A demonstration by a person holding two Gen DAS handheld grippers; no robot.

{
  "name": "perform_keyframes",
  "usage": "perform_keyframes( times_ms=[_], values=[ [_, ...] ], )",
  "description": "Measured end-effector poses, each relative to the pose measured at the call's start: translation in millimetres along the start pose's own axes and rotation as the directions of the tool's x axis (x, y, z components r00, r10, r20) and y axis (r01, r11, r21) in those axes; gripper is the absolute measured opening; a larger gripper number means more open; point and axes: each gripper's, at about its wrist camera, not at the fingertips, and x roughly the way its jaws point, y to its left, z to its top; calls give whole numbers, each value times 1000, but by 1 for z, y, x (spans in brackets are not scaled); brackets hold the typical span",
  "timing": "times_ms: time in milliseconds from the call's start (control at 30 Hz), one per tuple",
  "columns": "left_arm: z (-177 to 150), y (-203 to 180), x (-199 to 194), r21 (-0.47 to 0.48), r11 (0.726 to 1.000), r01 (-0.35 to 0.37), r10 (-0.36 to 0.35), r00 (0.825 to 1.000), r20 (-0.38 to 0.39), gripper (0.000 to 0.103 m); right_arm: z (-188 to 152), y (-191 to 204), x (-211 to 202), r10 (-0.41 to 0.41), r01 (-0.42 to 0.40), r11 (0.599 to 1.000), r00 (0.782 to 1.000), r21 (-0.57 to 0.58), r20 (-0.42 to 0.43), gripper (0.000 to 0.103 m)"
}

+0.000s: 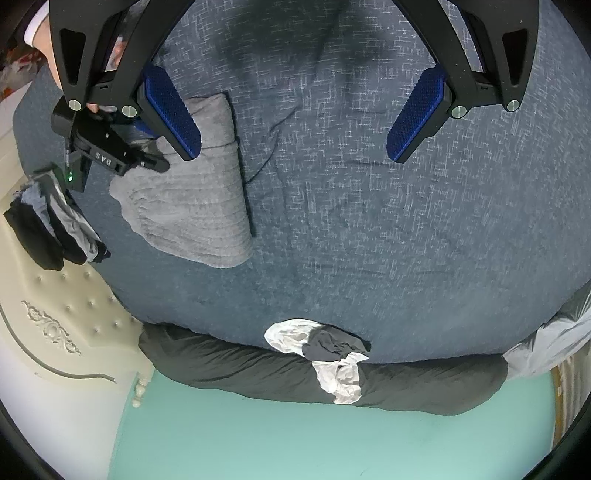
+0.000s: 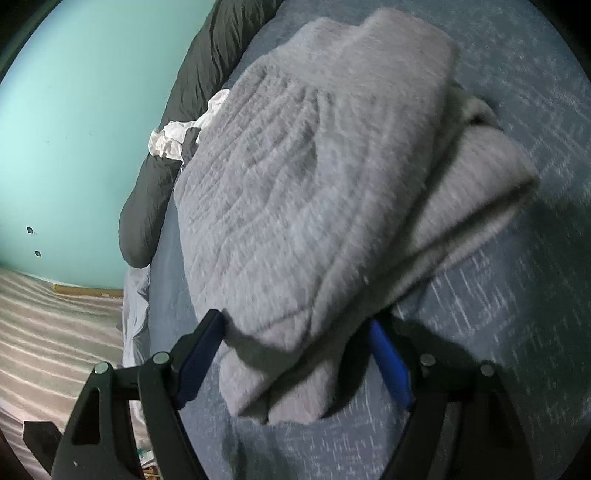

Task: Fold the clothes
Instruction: 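Carry the held grey sweatshirt toward the headboard with the right gripper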

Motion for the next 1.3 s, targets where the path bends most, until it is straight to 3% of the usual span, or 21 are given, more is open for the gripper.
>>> perform_keyframes(
  times_ms=[300,500,567,767,1067,1300],
  values=[
    [2,4,0,0,1000,-17,17,1000,1,103,7,-5,11,-2,0,999,999,50,36,78],
    [3,5,-2,1,1000,-22,22,1000,4,103,8,-4,12,12,-14,999,998,31,67,59],
    [4,5,-2,2,1000,-25,25,1000,4,103,8,-3,12,15,-16,1000,997,21,70,47],
    [5,6,-1,4,999,-31,31,999,5,103,18,5,5,17,-14,998,999,-68,36,32],
    [3,-4,-3,15,1000,-26,25,1000,3,103,38,21,-31,-3,-1,985,1000,-172,-21,28],
    [2,-23,-7,46,999,-8,8,1000,6,103,51,23,-63,-67,30,953,991,-303,-115,28]
  ],
)
